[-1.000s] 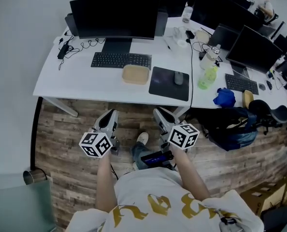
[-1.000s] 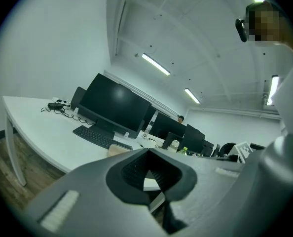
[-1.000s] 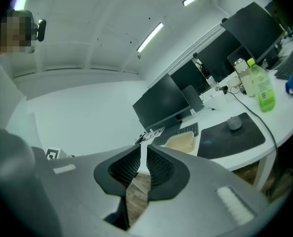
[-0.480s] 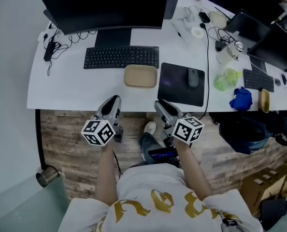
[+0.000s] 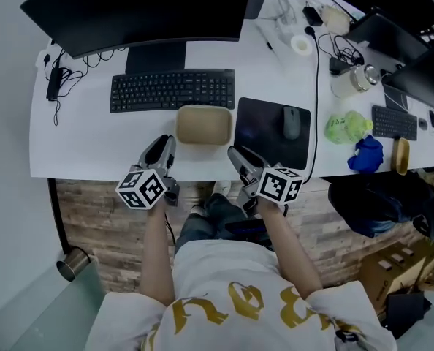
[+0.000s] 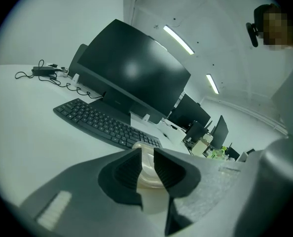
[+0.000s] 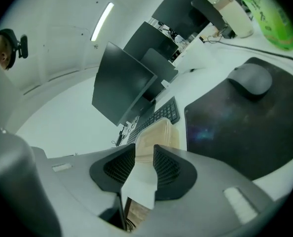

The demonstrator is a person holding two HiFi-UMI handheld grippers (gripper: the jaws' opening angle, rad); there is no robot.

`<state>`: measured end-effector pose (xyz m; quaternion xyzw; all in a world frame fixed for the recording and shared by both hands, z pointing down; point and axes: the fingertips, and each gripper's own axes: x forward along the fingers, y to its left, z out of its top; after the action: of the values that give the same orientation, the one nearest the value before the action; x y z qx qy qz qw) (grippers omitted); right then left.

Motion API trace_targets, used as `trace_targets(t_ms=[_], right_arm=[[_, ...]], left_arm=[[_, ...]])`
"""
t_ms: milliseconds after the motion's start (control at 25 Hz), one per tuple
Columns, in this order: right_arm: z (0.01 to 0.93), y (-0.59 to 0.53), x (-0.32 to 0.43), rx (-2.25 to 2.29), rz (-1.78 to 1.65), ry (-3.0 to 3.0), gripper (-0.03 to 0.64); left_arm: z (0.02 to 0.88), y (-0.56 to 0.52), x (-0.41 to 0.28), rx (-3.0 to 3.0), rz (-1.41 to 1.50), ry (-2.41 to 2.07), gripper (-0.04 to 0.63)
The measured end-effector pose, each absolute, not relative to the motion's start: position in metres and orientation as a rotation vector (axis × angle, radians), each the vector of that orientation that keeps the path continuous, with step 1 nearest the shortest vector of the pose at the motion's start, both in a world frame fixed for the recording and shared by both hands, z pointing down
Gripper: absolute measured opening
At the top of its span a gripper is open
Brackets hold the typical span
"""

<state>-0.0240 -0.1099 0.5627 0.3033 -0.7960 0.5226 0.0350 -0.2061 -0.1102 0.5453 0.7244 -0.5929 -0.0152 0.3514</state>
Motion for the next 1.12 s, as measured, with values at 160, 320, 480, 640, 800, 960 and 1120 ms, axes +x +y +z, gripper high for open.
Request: trace_targets(t_ms=[160, 320, 480, 640, 800, 960, 1120], right_arm=[[0.576, -0.114, -0.027, 0.943, 1.692, -2.399, 0.138], [0.587, -0.115, -0.026, 0.974, 1.754, -2.351, 0.146], [0.598, -0.116, -0.029, 1.008, 1.783, -2.297, 0.146], [0.604, -0.117, -0.028, 1.045, 1.826, -2.252, 0.141], [0.608, -0.114, -0.031, 1.048, 1.893, -2.226, 0.14], [0.61, -0.114, -0.036, 1.047, 1.949, -2.217, 0.137], [0.61, -0.115, -0.035, 1.057, 1.967, -2.227, 0.11]], left_arm=[[0.553, -0.123, -0.21, 1.853, -0.036, -1.556, 0.072], [0.562, -0.134, -0.207, 1.853, 0.003, -1.547, 0.079], [0.576, -0.145, -0.21, 1.837, 0.04, -1.511, 0.106], [0.587, -0.153, -0.211, 1.803, 0.003, -1.434, 0.136], [0.593, -0.16, -0.206, 1.776, -0.042, -1.349, 0.147], [0.601, -0.159, -0.204, 1.757, -0.033, -1.315, 0.147], [0.601, -0.16, -0.202, 1.745, -0.078, -1.301, 0.147]])
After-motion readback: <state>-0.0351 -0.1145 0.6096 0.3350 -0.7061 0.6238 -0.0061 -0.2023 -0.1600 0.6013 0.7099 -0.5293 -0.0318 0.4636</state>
